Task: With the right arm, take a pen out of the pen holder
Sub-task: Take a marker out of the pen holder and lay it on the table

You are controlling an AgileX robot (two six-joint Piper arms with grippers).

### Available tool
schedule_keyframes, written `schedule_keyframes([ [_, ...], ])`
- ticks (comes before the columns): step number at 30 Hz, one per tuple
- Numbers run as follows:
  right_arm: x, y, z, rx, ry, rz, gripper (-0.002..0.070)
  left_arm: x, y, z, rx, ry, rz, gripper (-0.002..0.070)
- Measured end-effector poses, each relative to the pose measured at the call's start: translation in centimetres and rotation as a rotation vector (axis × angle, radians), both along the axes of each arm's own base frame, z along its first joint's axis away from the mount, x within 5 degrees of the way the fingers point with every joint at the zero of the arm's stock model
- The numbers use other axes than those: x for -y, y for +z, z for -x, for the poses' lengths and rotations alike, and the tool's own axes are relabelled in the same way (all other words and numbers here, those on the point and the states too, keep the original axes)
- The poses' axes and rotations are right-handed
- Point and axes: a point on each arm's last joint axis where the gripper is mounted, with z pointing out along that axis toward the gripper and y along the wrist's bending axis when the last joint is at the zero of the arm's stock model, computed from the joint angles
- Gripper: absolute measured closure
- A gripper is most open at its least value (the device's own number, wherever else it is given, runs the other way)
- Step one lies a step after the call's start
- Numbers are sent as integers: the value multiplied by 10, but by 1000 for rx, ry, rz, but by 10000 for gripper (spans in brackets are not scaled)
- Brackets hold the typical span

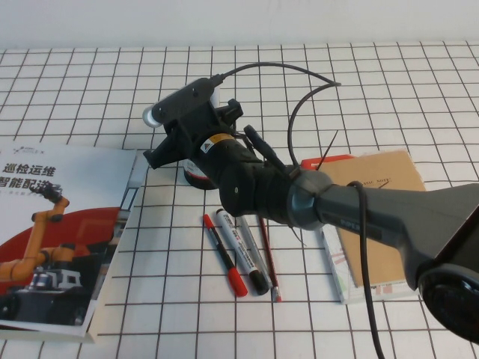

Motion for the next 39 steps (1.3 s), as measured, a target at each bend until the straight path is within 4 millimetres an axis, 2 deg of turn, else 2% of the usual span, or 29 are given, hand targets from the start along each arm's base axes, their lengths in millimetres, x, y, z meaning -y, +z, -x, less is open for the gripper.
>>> schedule_keyframes([
  [7,1,15,2,10,4,-18,581,0,0,0,0,0,0,678],
  [15,5,47,7,69,21,-28,581,0,0,0,0,0,0,678],
  [21,13,90,18,99,51,-54,581,0,0,0,0,0,0,678],
  [27,23,139,41,56,150,-39,581,0,0,0,0,0,0,678],
  [31,33,166,61,-59,234,-44,581,0,0,0,0,0,0,678],
  [34,39,176,74,-194,275,-67,581,0,0,0,0,0,0,678],
  [37,46,173,81,-362,285,-62,581,0,0,0,0,0,0,678],
  [39,50,165,83,-490,270,-43,581,0,0,0,0,0,0,678],
])
